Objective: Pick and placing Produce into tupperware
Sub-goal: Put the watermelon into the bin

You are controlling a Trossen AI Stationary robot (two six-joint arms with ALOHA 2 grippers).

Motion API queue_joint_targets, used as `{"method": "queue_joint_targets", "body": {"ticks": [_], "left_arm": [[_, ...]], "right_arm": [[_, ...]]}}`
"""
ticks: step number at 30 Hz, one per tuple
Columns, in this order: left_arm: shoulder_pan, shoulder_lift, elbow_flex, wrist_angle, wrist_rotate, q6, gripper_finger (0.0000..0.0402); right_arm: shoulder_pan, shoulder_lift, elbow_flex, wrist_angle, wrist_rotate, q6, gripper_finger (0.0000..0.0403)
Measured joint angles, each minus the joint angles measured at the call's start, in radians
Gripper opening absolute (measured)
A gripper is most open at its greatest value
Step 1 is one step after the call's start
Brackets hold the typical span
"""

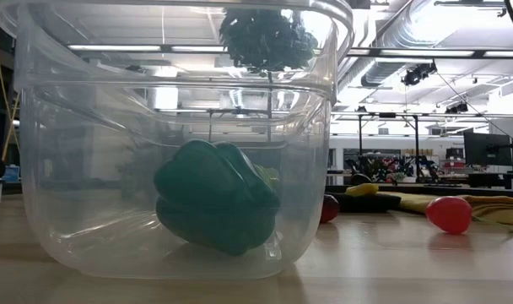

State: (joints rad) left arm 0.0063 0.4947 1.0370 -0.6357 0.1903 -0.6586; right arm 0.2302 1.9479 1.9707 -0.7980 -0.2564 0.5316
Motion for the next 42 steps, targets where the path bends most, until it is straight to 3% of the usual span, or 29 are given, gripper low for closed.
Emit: {"method": "queue_joint_targets", "body": {"ticks": [9,34,42], "left_arm": [[0.0,-0.002,0.0,-0.109,-0.001,0.01,0.0001],[0.0,-0.002,0.0,-0.133,0.0,0.027,0.0001],[0.0,-0.002,0.0,-0.156,-0.001,0.048,0.0001]], "right_arm": [[0.038,0.063,0.059,-0.158,0.08,0.035,0.0282],[0.079,0.145,0.059,-0.218,0.092,0.037,0.0282],[0.092,0.145,0.059,-0.217,0.14,0.045,0.0282]]}}
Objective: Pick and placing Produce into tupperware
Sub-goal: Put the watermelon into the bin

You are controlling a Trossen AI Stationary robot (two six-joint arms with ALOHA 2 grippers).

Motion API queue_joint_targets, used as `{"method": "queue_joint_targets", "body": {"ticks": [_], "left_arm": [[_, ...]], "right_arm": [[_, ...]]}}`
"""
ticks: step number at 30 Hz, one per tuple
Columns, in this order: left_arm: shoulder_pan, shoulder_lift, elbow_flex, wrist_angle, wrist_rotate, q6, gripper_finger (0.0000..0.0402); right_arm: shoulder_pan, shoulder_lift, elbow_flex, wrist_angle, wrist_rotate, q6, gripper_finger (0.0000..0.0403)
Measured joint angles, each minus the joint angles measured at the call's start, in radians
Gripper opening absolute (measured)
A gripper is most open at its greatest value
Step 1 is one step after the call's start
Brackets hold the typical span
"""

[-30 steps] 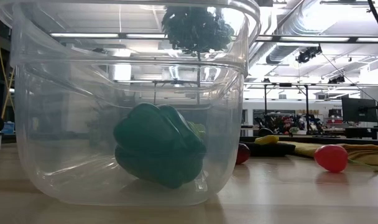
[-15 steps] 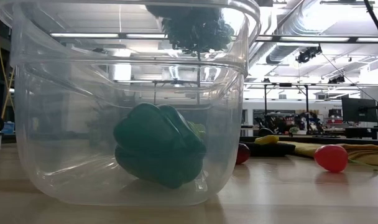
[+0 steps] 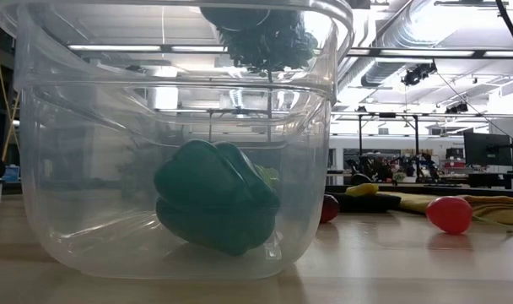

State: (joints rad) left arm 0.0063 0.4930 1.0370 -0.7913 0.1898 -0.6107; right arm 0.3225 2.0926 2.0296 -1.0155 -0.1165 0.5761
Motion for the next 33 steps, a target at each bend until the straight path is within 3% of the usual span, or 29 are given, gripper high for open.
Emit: {"method": "queue_joint_targets", "body": {"ticks": [33], "left_arm": [[0.0,0.0,0.0,-0.04,-0.011,0.004,0.0001]], "right_arm": [[0.036,0.147,-0.002,0.014,0.059,-0.116,0.0282]]}}
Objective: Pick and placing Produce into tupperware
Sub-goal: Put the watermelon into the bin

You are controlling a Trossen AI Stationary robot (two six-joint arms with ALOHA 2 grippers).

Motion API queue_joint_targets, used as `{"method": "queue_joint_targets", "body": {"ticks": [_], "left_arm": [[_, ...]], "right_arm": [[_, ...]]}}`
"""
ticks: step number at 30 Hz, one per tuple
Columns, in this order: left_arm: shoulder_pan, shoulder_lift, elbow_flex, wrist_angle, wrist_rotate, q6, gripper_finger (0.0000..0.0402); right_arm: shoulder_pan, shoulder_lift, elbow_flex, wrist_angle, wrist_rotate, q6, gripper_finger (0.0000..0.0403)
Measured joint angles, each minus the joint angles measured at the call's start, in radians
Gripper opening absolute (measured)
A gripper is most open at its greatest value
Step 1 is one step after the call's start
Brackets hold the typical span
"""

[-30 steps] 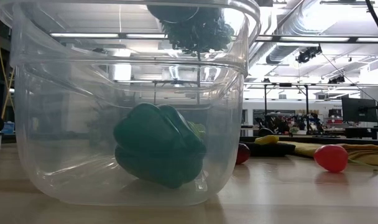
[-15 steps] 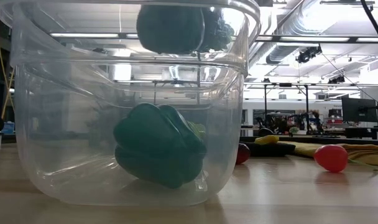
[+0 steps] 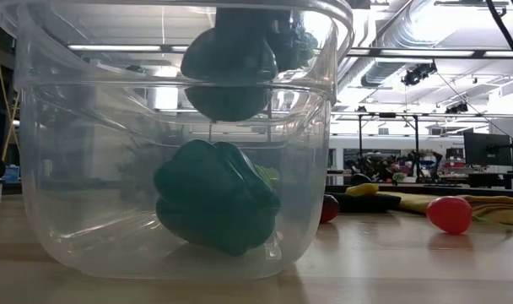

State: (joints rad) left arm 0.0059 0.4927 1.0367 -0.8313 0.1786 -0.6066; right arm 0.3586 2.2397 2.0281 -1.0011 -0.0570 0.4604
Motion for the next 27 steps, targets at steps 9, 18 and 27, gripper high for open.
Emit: {"method": "queue_joint_targets", "body": {"ticks": [9,18,27], "left_arm": [[0.0,0.0,0.0,-0.018,0.0,0.0,0.0001],[0.0,0.0,0.0,-0.018,0.0,0.011,0.0001],[0.0,0.0,0.0,-0.018,0.0,0.012,0.0001]], "right_arm": [[0.004,0.001,0.0,0.008,0.001,-0.037,0.0282],[0.004,0.001,0.0,0.027,-0.008,-0.079,0.0282],[0.004,0.001,0.0,0.037,-0.026,-0.111,0.0282]]}}
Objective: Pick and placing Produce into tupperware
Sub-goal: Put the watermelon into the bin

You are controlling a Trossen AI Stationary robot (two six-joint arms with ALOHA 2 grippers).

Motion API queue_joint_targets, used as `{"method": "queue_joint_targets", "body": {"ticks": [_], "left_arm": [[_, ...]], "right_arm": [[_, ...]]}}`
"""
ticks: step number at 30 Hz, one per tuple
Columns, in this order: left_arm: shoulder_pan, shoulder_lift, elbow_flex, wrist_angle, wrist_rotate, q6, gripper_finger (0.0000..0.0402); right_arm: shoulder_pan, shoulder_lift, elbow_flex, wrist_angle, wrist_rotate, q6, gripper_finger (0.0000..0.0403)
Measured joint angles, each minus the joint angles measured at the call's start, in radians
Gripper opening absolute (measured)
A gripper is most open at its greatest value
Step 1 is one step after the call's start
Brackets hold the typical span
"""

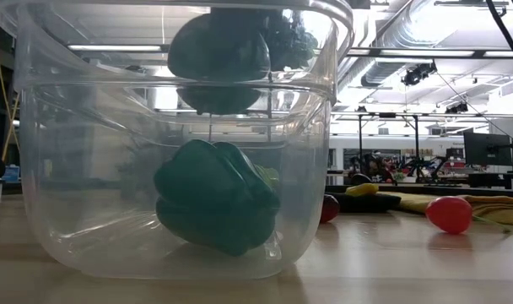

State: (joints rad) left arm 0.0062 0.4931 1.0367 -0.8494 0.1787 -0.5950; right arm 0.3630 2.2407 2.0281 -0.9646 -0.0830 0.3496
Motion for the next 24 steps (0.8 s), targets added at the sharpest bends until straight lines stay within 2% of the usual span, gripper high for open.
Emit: {"method": "queue_joint_targets", "body": {"ticks": [24], "left_arm": [[0.0,0.0,0.0,0.0,0.0,0.013,0.0001]], "right_arm": [[0.0,0.0,0.0,0.012,-0.028,-0.03,0.0282]]}}
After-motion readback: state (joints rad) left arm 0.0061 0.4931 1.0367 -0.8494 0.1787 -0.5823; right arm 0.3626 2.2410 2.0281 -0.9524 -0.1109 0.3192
